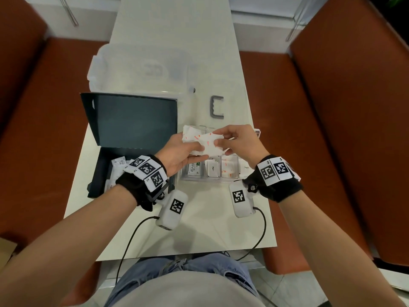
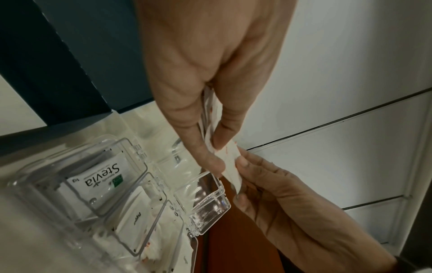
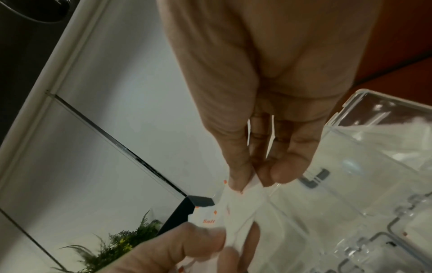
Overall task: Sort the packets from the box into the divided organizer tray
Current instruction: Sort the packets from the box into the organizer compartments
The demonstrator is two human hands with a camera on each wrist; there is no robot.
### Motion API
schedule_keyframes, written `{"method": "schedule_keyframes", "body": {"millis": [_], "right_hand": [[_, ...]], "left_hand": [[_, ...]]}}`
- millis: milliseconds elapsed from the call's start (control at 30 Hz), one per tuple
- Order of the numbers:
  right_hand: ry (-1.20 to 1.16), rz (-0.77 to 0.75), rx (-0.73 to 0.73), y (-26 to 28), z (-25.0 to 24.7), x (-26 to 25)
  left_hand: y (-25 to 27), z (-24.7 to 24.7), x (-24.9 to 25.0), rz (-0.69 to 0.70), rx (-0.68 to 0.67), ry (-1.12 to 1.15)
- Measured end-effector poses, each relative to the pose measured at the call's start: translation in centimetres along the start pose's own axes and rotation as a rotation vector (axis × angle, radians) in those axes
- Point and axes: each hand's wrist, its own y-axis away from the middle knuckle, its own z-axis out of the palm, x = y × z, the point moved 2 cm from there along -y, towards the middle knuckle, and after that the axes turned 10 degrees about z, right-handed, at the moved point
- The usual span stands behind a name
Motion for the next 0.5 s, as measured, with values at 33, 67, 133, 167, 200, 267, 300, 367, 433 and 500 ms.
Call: {"method": "schedule_keyframes", "body": {"millis": [33,67,133,167,200,267,300,367,433,500], "right_hand": [[-0.004,0.005,0.017,-0.2,-0.4,0.3],[-0.019,0.018,0.042,-0.4,-0.9,0.7],[-0.051,0.07,0.113,-1.0,-2.1,1.8],[-0.054,0.106,0.148,-1.3,-2.7,2.5],[-0.046,0.146,0.173,-1.7,-3.2,3.3],[-0.004,0.23,0.19,-2.3,-3.8,5.0],[0.025,0.269,0.188,-2.6,-3.8,5.8],[0.078,0.325,0.178,-2.9,-3.6,7.0],[0.111,0.362,0.175,-2.9,-3.2,7.9],[0.132,0.368,0.167,-3.0,-2.8,8.4]], "left_hand": [[0.0,0.1,-0.1,-0.001,0.011,-0.003],[0.0,0.1,-0.1,-0.002,0.025,-0.004],[0.0,-0.1,-0.1,-0.006,0.053,-0.01],[0.0,-0.2,-0.2,-0.009,0.064,-0.013],[0.0,-0.3,-0.2,-0.012,0.073,-0.015],[0.1,-0.4,-0.3,-0.02,0.088,-0.014],[0.1,-0.4,-0.3,-0.023,0.092,-0.015],[0.2,-0.5,-0.5,-0.029,0.092,-0.022],[0.4,-0.4,-0.7,-0.034,0.085,-0.024],[0.5,-0.4,-0.9,-0.04,0.084,-0.025]]}}
